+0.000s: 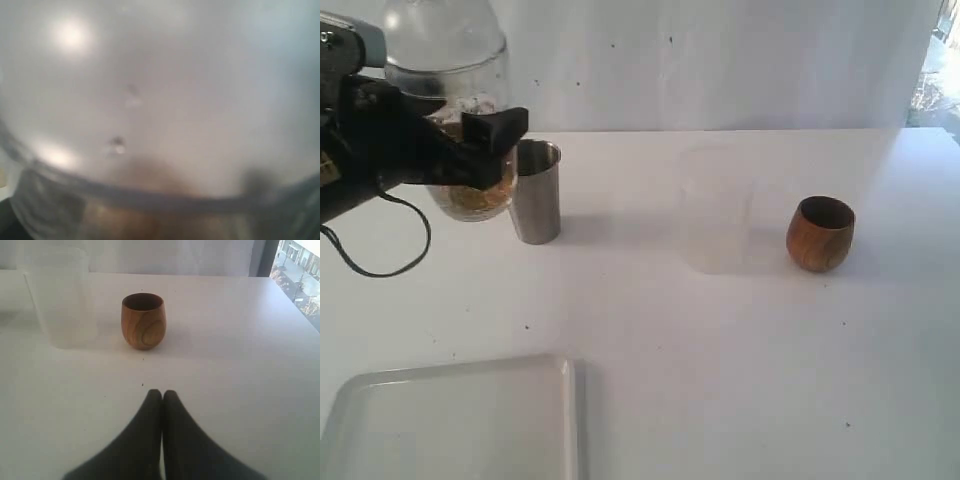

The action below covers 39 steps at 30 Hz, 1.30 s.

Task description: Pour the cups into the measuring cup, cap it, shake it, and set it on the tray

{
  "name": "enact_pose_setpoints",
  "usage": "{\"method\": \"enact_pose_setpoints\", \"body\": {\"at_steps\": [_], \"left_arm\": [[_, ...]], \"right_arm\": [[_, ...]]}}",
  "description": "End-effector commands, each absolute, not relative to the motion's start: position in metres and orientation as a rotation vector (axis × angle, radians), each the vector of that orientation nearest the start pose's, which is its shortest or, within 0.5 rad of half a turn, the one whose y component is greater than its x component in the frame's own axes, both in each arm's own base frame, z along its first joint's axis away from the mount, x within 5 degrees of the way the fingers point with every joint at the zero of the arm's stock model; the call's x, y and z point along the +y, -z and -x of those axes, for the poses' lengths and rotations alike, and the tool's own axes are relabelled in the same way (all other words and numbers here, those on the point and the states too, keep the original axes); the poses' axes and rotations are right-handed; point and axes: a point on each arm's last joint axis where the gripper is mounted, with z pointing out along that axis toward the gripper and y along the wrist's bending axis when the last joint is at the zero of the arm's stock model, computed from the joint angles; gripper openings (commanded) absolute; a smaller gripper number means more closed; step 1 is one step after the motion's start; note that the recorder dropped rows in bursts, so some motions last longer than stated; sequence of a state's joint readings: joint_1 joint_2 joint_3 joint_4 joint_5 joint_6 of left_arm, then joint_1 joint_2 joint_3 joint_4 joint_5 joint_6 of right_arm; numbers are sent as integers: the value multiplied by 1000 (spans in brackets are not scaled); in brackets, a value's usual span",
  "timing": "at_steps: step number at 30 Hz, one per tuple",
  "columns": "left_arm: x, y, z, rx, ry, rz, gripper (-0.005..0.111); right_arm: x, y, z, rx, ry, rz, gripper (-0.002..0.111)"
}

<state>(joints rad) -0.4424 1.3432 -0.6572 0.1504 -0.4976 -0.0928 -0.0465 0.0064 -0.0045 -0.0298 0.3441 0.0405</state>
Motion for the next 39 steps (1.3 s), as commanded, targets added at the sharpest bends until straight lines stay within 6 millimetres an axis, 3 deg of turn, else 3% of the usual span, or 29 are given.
{"method": "enact_pose_setpoints", "body": {"at_steps": [1,8,12,18,21,30,39], "left_arm": [[-107,-289,-263,1556,316,-355,0],[-79,-281,-272,1647,206,-311,0],[-116,-279,-272,1628,329,-507,0],[-196,-272,-327,1739,362,-647,0],[-226,-266,-348,1825,312,-709,0],[-261,-272,-377,1881,139,-859,0],[-264,-283,-394,1839,-80,-1007,0]], "right_arm": [[-3,-182,-53,1824,33,-53,0],[-3,-182,-53,1824,33,-53,0],[-3,-182,-53,1824,33,-53,0],[-3,-182,-53,1824,33,-53,0],[-3,-182,-53,1824,33,-53,0],[-3,-182,-53,1824,33,-53,0],[-3,-182,-53,1824,33,-53,0]]}}
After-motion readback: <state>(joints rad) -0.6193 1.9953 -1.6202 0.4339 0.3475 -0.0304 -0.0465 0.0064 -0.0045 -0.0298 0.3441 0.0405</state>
